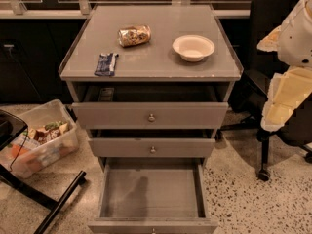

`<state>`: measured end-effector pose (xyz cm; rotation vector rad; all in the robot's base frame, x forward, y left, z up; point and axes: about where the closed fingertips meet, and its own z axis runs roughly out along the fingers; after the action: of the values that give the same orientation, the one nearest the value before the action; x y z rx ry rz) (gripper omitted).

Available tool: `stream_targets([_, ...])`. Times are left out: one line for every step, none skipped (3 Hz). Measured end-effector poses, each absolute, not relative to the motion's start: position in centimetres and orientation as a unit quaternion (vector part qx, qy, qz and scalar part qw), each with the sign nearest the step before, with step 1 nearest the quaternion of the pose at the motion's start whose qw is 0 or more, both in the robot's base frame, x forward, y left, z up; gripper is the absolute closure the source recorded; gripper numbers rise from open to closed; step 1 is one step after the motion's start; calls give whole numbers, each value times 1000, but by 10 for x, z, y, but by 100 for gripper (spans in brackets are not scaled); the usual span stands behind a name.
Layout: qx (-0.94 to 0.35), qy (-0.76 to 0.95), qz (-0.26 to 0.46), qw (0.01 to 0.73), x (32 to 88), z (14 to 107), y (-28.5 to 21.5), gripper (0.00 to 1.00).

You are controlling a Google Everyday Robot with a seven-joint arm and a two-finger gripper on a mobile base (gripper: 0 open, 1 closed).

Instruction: Place rxbar blueberry into bottom drawer

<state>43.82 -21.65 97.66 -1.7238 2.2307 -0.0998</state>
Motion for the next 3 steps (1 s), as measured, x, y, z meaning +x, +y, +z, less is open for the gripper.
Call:
stream_targets([-603,781,-35,160,438,977,-217,0])
stream_targets([-594,786,-31,171,437,979,-217,0])
stream_targets([-561,802,-3,206,448,974,-196,0])
